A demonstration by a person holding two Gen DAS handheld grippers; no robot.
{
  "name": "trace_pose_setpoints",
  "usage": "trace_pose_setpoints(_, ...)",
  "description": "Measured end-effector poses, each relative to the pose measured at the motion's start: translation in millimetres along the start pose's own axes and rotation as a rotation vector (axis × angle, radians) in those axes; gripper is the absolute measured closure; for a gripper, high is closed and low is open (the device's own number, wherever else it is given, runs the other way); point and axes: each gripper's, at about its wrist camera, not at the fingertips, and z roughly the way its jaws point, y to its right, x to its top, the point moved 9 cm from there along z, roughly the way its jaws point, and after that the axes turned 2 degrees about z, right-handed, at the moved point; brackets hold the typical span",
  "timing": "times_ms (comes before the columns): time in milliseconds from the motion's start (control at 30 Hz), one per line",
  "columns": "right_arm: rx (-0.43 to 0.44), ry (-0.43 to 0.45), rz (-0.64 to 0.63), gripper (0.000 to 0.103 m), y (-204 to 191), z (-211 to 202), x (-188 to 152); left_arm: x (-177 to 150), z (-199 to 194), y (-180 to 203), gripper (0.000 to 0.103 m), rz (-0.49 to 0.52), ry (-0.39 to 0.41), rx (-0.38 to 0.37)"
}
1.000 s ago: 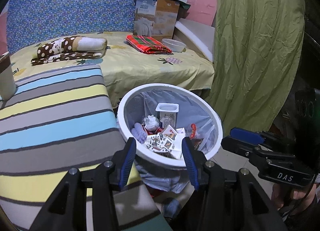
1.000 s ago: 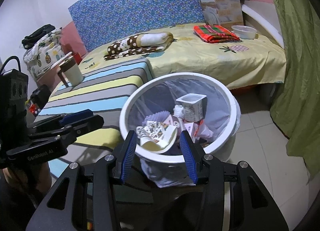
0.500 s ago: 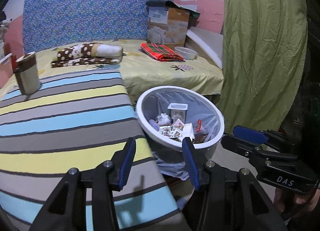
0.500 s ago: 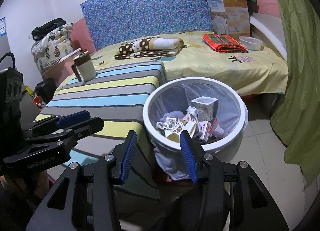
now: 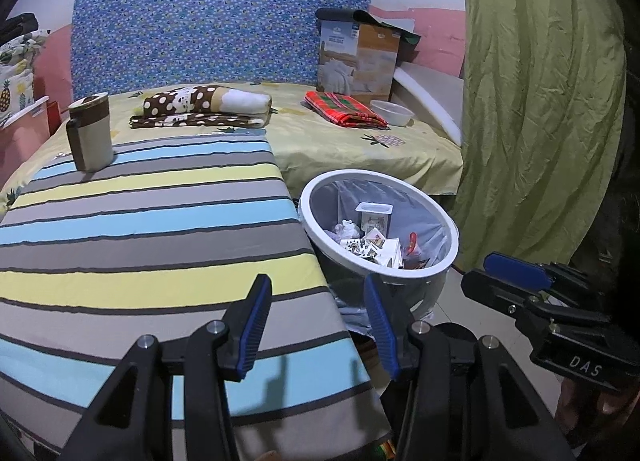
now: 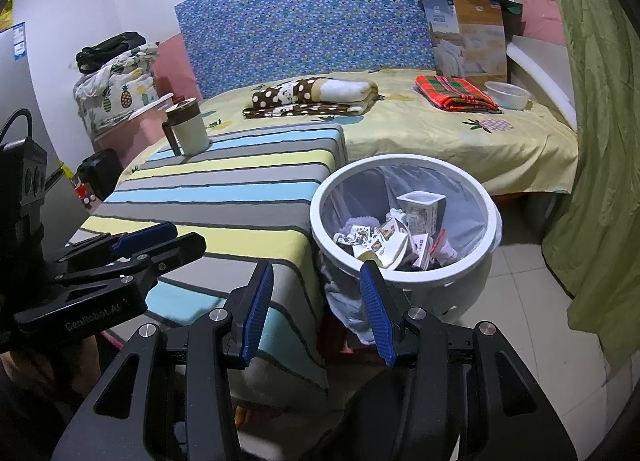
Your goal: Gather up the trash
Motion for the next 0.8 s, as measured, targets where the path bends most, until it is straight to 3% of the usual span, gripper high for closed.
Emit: trace_pose_setpoints(800, 0.004, -0.002, 0.004, 0.056, -4.0, -2.2, -6.3, -5.9, -4.1, 1.2, 0.053, -0.001, -0.007, 0.014)
